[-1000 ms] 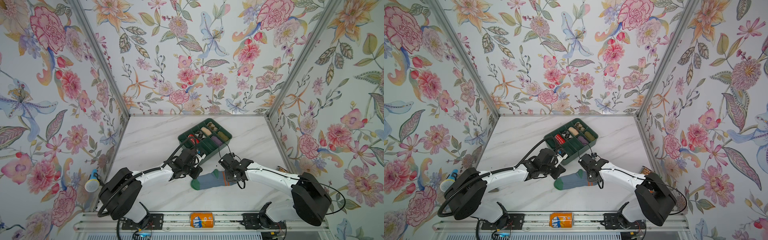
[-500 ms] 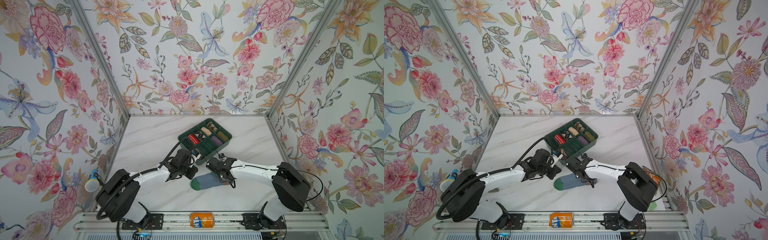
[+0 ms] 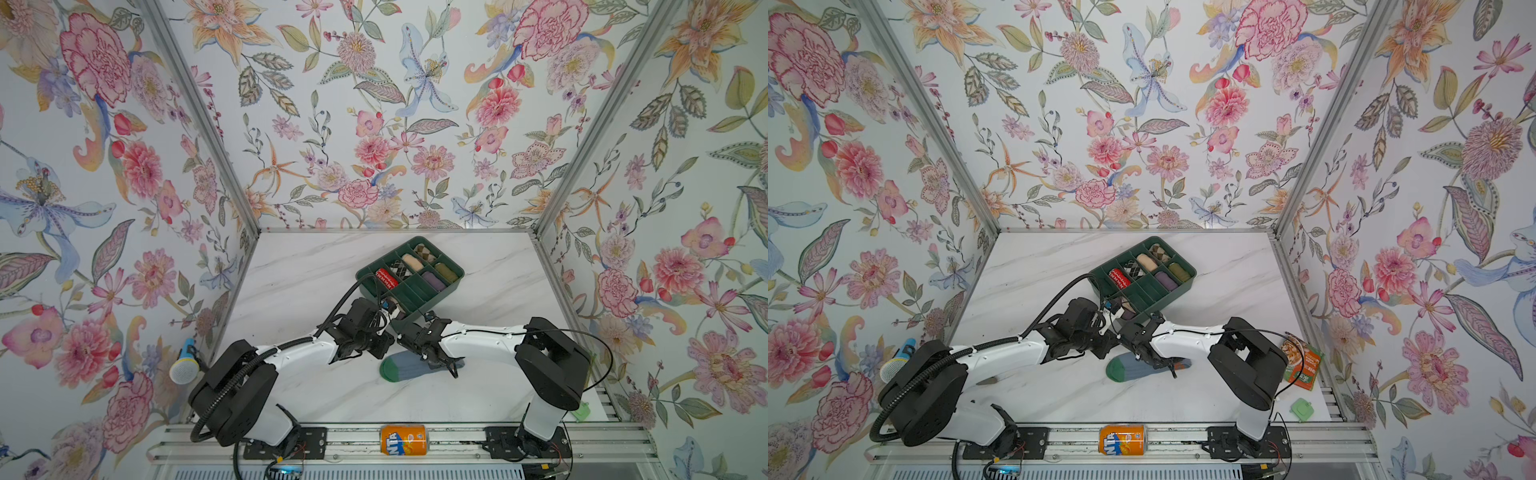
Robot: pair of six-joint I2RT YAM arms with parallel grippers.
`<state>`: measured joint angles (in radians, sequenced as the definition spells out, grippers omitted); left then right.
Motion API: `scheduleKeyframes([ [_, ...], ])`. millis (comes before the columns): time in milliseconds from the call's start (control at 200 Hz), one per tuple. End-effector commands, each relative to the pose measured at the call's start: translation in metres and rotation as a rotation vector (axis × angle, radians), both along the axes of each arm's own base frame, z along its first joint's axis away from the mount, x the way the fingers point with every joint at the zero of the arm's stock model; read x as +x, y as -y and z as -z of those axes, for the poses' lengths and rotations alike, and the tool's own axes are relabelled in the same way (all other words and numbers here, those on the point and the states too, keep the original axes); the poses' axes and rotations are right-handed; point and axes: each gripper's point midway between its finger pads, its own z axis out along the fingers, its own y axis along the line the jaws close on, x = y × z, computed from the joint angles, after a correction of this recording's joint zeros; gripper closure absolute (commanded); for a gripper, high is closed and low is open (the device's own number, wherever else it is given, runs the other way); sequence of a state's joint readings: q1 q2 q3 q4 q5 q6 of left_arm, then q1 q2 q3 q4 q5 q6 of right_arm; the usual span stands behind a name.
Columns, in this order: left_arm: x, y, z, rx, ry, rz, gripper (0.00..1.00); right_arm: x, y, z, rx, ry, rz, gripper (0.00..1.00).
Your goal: Roll the socks
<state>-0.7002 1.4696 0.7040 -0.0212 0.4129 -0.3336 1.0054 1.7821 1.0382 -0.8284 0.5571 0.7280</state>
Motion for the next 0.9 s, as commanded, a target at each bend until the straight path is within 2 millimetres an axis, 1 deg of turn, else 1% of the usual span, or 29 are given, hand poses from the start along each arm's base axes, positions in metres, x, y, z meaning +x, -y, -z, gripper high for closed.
scheduleKeyframes([
  [0, 0.001, -0.003, -0.003, -0.015, 0.004, -0.004, 1.0, -0.003, -0.006, -0.001, 0.018, -0.015, -0.012, 0.71],
  [170, 0.001, -0.003, -0.001, -0.01, 0.003, -0.005, 1.0, -0.003, -0.018, -0.002, 0.108, -0.017, -0.033, 0.66],
  [345, 0.002, -0.003, -0.001, -0.006, 0.005, -0.005, 1.0, -0.003, -0.028, -0.01, 0.204, -0.013, -0.06, 0.62],
  [430, 0.004, -0.002, -0.001, -0.003, 0.007, -0.004, 1.0, -0.003, -0.033, -0.015, 0.259, -0.011, -0.075, 0.58],
  [525, 0.006, -0.001, -0.003, 0.0, 0.01, -0.004, 1.0, -0.003, -0.035, -0.021, 0.308, -0.004, -0.082, 0.54],
  [661, 0.01, 0.002, -0.007, -0.004, 0.019, -0.002, 1.0, -0.001, -0.034, -0.034, 0.384, 0.017, -0.079, 0.53],
  [731, 0.011, 0.004, -0.009, -0.006, 0.022, 0.001, 1.0, 0.001, -0.029, -0.044, 0.424, 0.045, -0.061, 0.53],
  [786, 0.012, 0.005, -0.011, -0.006, 0.027, -0.001, 1.0, 0.004, -0.018, -0.053, 0.457, 0.072, -0.026, 0.53],
  [836, 0.013, 0.006, -0.014, -0.001, 0.039, -0.001, 1.0, 0.008, -0.005, -0.061, 0.497, 0.105, 0.023, 0.53],
  [896, 0.012, 0.011, -0.02, 0.017, 0.071, 0.009, 1.0, 0.011, 0.017, -0.065, 0.548, 0.127, 0.101, 0.54],
])
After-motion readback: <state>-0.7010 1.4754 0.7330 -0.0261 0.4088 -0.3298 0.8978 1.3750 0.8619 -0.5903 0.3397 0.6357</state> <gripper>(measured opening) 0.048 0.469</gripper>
